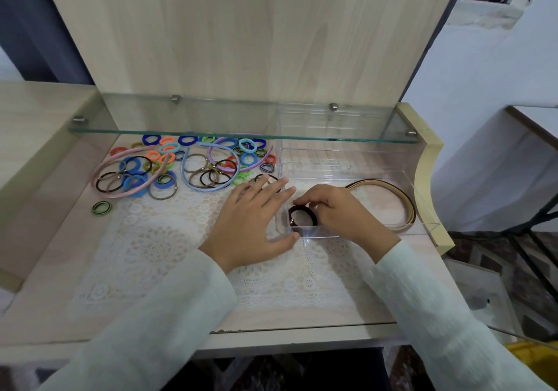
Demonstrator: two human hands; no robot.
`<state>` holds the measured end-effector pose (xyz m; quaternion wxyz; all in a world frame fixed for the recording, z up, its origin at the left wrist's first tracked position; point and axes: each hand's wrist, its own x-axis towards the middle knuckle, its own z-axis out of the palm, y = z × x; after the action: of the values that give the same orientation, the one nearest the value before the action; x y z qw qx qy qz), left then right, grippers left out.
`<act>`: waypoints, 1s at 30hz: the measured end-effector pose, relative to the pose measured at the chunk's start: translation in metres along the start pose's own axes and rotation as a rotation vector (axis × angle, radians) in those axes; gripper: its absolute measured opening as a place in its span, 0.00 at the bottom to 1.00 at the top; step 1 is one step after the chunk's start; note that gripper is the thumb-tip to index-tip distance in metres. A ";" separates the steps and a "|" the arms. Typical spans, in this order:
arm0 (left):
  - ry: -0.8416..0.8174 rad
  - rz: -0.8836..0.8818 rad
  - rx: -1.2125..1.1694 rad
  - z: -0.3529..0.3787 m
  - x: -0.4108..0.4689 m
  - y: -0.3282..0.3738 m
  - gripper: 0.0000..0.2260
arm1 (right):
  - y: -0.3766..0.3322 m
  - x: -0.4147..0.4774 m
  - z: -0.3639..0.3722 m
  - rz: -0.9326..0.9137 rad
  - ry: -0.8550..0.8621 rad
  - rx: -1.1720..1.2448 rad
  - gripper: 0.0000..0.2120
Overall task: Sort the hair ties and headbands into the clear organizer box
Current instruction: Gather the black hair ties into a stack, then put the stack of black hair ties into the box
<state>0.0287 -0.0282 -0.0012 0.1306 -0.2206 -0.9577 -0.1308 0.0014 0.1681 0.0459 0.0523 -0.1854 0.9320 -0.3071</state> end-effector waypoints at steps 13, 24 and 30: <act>-0.014 0.000 0.014 0.003 0.000 -0.003 0.35 | 0.003 0.000 0.002 -0.008 -0.022 0.007 0.23; -0.037 -0.109 -0.095 -0.002 -0.016 -0.018 0.33 | 0.002 0.002 0.005 0.083 0.054 -0.048 0.20; 0.004 -0.389 -0.018 -0.009 -0.024 -0.047 0.31 | -0.026 0.006 0.024 0.072 0.336 -0.149 0.17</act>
<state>0.0296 -0.0811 -0.0097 0.1030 -0.0324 -0.9807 -0.1628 0.0089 0.1329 0.0424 -0.1069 -0.1016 0.9538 -0.2617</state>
